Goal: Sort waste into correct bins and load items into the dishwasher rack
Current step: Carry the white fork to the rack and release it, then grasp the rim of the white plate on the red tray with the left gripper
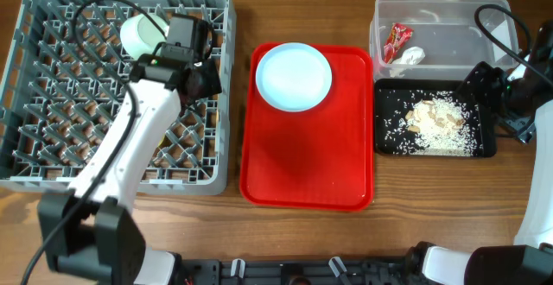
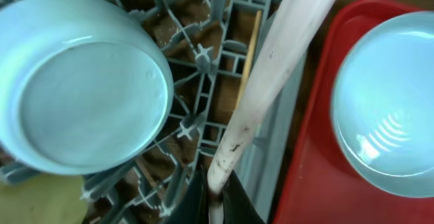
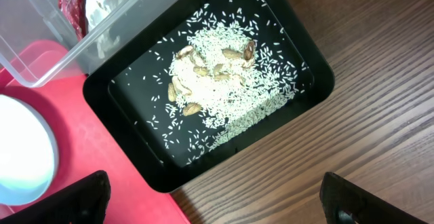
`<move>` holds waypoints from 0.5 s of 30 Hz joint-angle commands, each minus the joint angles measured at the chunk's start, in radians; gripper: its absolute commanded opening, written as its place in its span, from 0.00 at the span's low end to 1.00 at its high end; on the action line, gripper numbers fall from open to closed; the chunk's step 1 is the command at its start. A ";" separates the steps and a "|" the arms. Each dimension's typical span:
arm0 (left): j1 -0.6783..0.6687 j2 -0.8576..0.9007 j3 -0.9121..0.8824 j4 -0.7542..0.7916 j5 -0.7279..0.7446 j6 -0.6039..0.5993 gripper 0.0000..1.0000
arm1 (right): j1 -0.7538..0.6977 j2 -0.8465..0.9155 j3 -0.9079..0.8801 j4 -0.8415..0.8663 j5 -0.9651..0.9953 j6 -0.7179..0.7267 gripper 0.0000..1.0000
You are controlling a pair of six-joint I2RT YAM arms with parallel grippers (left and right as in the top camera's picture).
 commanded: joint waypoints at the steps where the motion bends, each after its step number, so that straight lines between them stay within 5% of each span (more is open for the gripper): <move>1: 0.003 0.061 0.002 0.014 0.008 0.026 0.04 | 0.001 0.011 -0.001 0.002 -0.010 -0.013 1.00; 4: 0.003 0.078 0.002 0.018 0.012 0.010 0.06 | 0.001 0.011 -0.001 -0.002 -0.010 -0.013 1.00; 7: 0.003 0.081 0.002 0.018 0.012 0.008 0.41 | 0.001 0.011 -0.001 -0.002 -0.010 -0.013 1.00; 15: -0.018 0.051 0.004 0.041 0.067 0.013 0.43 | 0.000 0.011 -0.001 -0.001 -0.010 -0.013 1.00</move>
